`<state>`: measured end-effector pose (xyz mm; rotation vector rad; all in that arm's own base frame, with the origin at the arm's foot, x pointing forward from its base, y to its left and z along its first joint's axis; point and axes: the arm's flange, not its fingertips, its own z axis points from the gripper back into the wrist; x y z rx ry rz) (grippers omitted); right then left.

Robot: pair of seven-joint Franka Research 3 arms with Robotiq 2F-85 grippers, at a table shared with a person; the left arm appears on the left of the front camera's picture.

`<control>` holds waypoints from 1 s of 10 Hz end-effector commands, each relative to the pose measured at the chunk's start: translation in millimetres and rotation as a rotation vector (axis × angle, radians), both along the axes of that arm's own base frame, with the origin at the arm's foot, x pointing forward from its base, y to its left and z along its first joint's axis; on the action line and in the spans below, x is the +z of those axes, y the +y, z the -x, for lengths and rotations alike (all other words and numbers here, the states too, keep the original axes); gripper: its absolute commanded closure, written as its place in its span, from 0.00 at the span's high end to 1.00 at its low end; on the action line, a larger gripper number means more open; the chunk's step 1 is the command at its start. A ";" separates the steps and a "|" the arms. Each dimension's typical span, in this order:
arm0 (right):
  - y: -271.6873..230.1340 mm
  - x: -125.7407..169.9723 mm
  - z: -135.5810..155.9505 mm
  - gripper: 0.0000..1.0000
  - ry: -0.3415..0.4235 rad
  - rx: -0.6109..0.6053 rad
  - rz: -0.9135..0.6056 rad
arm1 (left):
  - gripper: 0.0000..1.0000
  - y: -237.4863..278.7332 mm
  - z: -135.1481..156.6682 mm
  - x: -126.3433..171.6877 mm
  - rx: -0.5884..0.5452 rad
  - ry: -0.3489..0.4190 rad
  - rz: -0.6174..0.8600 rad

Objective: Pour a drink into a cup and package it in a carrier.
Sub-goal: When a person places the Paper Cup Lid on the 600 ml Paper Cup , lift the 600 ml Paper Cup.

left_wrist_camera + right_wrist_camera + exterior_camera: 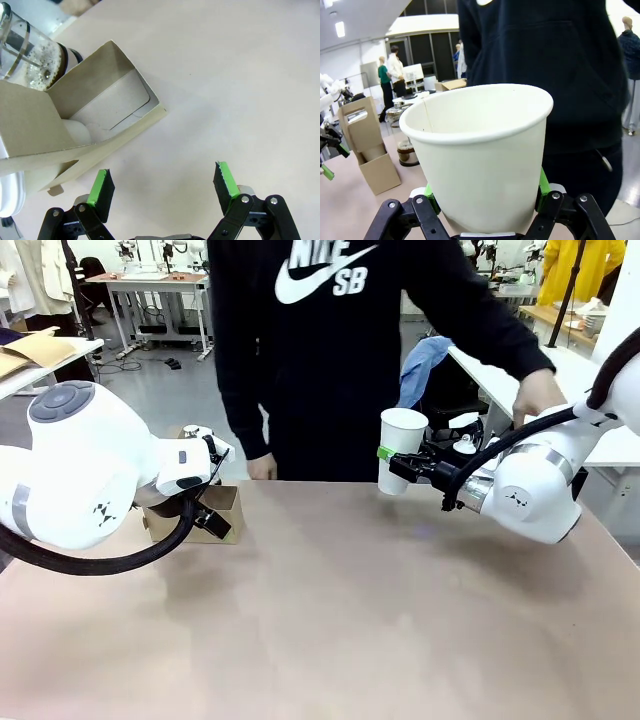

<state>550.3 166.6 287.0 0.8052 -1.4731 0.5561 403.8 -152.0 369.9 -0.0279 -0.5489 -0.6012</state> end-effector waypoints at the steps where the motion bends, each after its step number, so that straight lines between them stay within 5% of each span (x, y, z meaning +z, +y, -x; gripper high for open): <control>1: 1.4 5.2 0.4 0.81 -0.003 0.008 0.011 | 1.00 0.4 0.1 0.4 0.000 -0.001 0.001; 10: 1.4 5.2 0.4 0.81 -0.003 0.008 0.011 | 1.00 0.4 0.1 0.4 0.000 -0.001 0.001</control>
